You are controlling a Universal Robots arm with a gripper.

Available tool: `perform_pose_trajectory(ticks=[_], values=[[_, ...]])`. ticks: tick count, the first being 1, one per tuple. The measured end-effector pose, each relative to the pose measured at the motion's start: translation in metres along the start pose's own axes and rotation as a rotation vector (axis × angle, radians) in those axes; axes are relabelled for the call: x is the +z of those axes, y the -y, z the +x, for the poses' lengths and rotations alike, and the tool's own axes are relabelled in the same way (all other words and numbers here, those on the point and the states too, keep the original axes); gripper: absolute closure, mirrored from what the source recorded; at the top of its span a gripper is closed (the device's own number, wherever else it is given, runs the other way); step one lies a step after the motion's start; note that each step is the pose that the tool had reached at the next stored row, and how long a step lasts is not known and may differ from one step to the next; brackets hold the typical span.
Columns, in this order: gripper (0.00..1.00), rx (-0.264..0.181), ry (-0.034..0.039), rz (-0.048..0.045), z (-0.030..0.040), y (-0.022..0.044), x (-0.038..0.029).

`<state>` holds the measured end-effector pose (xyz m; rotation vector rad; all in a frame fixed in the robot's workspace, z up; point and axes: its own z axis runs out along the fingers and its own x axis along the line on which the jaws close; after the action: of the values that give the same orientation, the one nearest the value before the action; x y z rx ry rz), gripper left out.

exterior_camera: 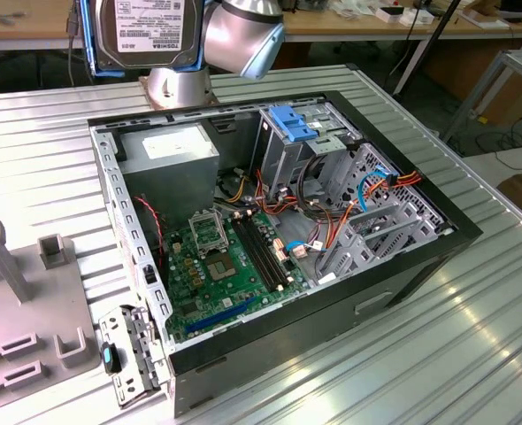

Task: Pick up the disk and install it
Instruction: 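Pick up the disk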

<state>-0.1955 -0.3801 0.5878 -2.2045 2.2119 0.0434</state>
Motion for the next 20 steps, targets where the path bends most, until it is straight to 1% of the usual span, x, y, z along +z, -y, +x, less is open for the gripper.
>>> perform_pose_trajectory(ticks=[3, 6, 8, 10, 13, 14, 15, 16, 20], values=[[0.63, 0.000, 0.0000, 0.0013, 0.0000, 0.0028, 0.0004], [0.63, 0.000, 0.0000, 0.0031, 0.0020, 0.0048, 0.0013], [0.63, -0.001, -0.0001, 0.0037, 0.0046, 0.0056, 0.0016], [0.63, -0.001, -0.0001, 0.0038, 0.0110, 0.0059, 0.0022], [0.63, -0.001, 0.0001, 0.0039, 0.0250, 0.0063, 0.0037], [0.63, 0.000, -0.0001, 0.0036, 0.0290, 0.0074, 0.0044], [0.63, 0.000, 0.0002, 0.0039, 0.0317, 0.0102, 0.0053], [0.63, -0.001, 0.0004, 0.0042, 0.0323, 0.0151, 0.0064], [0.63, -0.001, -0.0001, 0.0039, 0.0324, 0.0346, 0.0105]])
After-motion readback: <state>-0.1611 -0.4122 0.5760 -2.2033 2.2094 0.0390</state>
